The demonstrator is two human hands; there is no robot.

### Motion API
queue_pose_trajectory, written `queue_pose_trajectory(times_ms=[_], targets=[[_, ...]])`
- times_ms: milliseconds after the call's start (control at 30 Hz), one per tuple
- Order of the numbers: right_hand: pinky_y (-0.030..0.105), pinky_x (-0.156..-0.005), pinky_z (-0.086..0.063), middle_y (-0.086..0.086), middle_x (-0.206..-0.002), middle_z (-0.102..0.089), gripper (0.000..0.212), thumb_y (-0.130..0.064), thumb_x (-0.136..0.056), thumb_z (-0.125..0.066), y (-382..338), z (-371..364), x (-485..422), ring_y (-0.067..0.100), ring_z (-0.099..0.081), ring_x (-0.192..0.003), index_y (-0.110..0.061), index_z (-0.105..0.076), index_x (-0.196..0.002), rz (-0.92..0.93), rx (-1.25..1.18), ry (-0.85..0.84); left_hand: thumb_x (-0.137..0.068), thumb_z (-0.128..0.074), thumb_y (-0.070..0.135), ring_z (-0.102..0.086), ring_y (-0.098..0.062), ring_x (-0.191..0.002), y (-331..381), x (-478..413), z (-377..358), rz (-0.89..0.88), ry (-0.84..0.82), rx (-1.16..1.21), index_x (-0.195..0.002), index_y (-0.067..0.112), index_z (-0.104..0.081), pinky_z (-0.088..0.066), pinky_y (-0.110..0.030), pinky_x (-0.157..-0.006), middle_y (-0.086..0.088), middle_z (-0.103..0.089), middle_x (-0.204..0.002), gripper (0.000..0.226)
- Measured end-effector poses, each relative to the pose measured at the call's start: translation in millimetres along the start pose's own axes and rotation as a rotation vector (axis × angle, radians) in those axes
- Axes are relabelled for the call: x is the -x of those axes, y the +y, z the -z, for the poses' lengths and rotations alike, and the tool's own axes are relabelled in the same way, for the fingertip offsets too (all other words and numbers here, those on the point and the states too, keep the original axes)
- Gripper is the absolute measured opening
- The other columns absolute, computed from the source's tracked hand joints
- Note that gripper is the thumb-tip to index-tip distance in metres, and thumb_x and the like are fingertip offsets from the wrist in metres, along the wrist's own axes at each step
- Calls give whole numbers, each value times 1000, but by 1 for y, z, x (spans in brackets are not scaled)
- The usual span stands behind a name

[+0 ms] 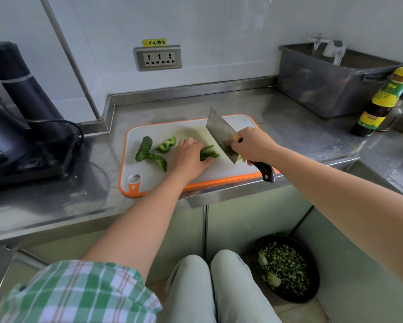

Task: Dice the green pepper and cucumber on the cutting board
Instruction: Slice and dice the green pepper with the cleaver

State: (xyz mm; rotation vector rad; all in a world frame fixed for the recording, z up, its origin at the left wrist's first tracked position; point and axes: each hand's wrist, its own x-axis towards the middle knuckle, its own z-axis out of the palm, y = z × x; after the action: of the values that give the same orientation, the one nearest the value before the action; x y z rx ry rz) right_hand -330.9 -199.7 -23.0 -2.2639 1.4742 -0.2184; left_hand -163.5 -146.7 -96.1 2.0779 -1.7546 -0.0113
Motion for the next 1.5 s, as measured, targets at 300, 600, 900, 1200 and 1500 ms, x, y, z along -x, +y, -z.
queue_pose_trajectory(times_ms=[300,600,900,1200,1500], targets=[[22,-44,-42,8,-61,-57,17,-13,-89,-44,-5,-5,0,20,-56,-41,-1,-56,-84,-13,19,-12,-87,-64,30,-51,-27,-104,0,5,-1,-6,49,92,-116,22,-67,-38,-32,-86,-5,-58,-107,29],[23,-46,-43,10,-58,-60,15,-9,-85,-41,-21,2,2,21,-55,-42,-6,-47,-72,10,172,-78,-82,-70,18,-56,-28,-96,3,9,-6,28,158,257,-99,17,-74,-40,-31,-82,-4,-68,-101,17],[33,-58,-51,19,-70,-67,13,-3,-79,-40,-28,1,-3,31,-61,-51,-2,-52,-74,15,256,-138,-81,-72,16,-59,-29,-91,-1,7,-10,19,180,333,-97,16,-77,-45,-35,-80,-5,-70,-94,17],[26,-47,-43,12,-59,-53,14,-4,-84,-41,-20,-21,-5,25,-53,-43,-7,-41,-70,46,148,-58,-78,-75,16,-59,-31,-83,-3,6,-12,23,188,365,-94,18,-78,-48,-40,-73,-4,-69,-85,16],[21,-43,-39,7,-60,-56,14,-11,-90,-46,-12,-7,-12,20,-53,-41,-4,-56,-86,44,6,-34,-78,-76,16,-61,-27,-91,-4,6,-11,66,176,418,-95,17,-78,-47,-35,-80,-4,-71,-92,17]])
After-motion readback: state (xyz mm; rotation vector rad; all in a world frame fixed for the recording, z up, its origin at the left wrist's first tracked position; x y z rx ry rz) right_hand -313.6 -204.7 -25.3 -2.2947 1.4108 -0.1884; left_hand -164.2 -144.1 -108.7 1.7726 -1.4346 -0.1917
